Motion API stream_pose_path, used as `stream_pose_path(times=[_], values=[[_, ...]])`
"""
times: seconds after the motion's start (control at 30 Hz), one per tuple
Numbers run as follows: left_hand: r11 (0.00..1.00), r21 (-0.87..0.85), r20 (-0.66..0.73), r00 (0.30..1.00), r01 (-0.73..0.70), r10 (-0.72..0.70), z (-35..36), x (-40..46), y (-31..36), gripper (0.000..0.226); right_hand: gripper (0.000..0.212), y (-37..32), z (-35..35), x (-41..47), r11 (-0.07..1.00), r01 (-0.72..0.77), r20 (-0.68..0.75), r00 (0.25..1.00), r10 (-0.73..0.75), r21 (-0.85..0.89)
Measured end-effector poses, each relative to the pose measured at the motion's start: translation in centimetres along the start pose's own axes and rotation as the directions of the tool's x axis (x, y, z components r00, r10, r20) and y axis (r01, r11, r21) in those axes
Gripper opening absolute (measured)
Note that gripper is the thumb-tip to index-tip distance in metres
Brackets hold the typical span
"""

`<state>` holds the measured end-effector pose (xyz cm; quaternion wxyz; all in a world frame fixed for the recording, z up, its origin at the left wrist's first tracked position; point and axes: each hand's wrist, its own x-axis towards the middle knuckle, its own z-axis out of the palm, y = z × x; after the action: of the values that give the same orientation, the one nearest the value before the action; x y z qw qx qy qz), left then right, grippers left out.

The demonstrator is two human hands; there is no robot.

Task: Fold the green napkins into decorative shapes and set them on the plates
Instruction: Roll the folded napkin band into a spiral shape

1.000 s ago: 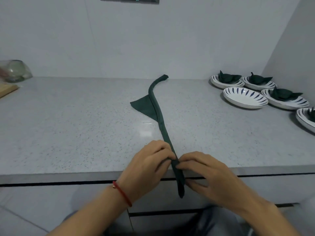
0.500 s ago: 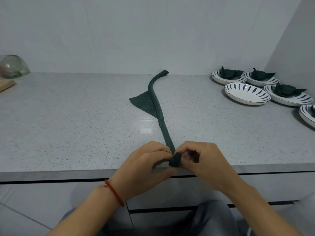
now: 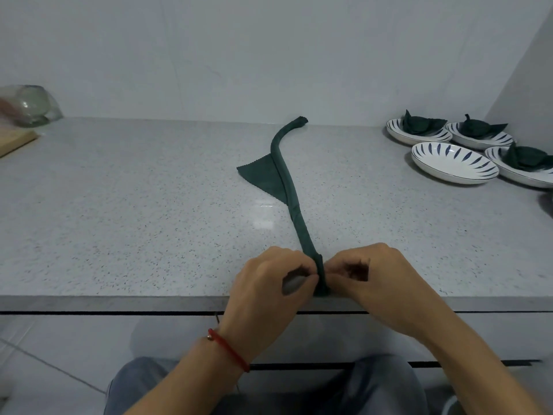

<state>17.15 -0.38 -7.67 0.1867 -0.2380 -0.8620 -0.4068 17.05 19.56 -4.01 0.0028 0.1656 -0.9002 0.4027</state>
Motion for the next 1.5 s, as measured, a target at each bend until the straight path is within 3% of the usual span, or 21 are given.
stream_pose_path(times=[0.23, 0.37, 0.6, 0.77, 1.0, 1.2, 1.4, 1.5], values=[[1.0, 0.022, -0.019, 1.0, -0.01, 0.01, 0.7, 0.0, 0.2, 0.004, 0.029, 0.1, 1.3, -1.6, 0.985, 0.169, -0.141, 0.975, -0.172, -0.033], [0.999, 0.011, 0.018, 0.999, -0.031, 0.031, 0.5, -0.1, 0.0, 0.013, 0.018, 0.7, 1.7, -1.5, 0.958, 0.265, -0.168, 0.945, -0.281, -0.109], [0.973, 0.055, 0.108, 0.97, -0.222, 0.216, -0.2, -0.9, -1.0, 0.019, 0.03, 2.0, 1.9, -1.3, 0.913, 0.332, -0.093, 0.928, -0.361, -0.238], [0.955, 0.066, 0.119, 0.953, -0.288, 0.279, -0.3, -0.7, -1.5, 0.013, 0.026, 1.9, 1.6, -0.9, 0.914, 0.339, -0.094, 0.926, -0.367, -0.224], [0.999, -0.028, 0.05, 0.999, -0.02, 0.022, -0.7, -0.2, -0.2, 0.014, 0.004, 1.1, 0.6, 0.8, 0.963, 0.214, -0.037, 0.974, -0.223, -0.161], [0.997, -0.054, 0.002, 0.999, 0.052, -0.052, -0.8, 0.0, 0.1, 0.015, 0.014, 0.6, 0.8, 0.8, 0.991, 0.131, -0.095, 0.987, -0.131, -0.009], [0.999, 0.04, -0.023, 1.0, 0.013, -0.012, -0.7, 0.0, -0.3, 0.009, 0.006, 0.4, 0.9, 1.1, 0.991, 0.122, -0.073, 0.989, -0.125, -0.045], [0.997, 0.073, -0.006, 1.0, 0.022, -0.022, -0.7, 0.3, -0.1, 0.006, 0.008, 0.7, 1.4, 0.9, 0.97, 0.176, -0.126, 0.972, -0.198, -0.168]])
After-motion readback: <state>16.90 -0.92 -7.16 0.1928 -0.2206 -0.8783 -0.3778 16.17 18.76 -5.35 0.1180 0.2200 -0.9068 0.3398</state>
